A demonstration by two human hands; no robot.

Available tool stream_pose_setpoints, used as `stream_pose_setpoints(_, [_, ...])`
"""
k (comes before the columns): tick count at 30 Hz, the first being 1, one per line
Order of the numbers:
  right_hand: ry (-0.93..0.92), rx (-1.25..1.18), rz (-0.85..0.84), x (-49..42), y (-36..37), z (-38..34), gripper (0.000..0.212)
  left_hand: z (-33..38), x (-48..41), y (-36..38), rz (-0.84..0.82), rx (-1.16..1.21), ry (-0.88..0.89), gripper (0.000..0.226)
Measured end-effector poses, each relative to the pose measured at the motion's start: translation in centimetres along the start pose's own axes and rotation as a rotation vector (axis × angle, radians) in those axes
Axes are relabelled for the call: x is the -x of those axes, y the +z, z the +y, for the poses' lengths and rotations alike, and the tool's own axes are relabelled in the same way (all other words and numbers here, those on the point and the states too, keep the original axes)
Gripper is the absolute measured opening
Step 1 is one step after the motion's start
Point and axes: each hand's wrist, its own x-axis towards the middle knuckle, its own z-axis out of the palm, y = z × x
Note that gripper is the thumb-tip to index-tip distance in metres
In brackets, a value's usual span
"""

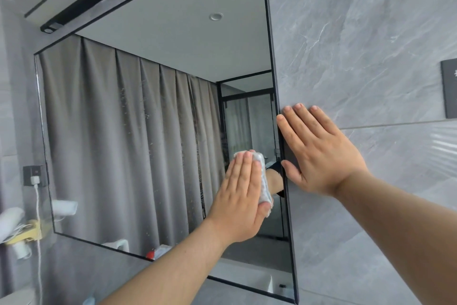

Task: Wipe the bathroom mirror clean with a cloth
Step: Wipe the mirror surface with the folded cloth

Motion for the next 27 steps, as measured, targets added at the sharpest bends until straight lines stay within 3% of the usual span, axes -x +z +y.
stream_pose_setpoints(3, [0.003,0.000,-0.002,0.0,0.1,0.0,0.080,-2.6,-1.9,-1.5,-0.017,0.007,-0.097,0.078])
stream_pose_setpoints(7, [0.005,0.011,-0.010,0.0,0.1,0.0,0.081,-7.2,-7.9,-4.1,0.093,0.190,-0.580,0.082])
stream_pose_setpoints(9, [0.005,0.014,-0.010,-0.1,0.1,0.0,0.082,-8.6,-9.7,-4.9,0.143,0.246,-0.723,0.081])
stream_pose_setpoints(18, [0.011,0.021,0.025,0.0,0.1,0.0,0.082,-7.0,-6.4,-3.9,0.107,0.426,-0.995,0.078])
stream_pose_setpoints(27, [0.003,0.027,0.004,0.0,0.0,0.0,0.083,-1.0,8.1,2.8,-0.089,0.554,-1.279,0.078])
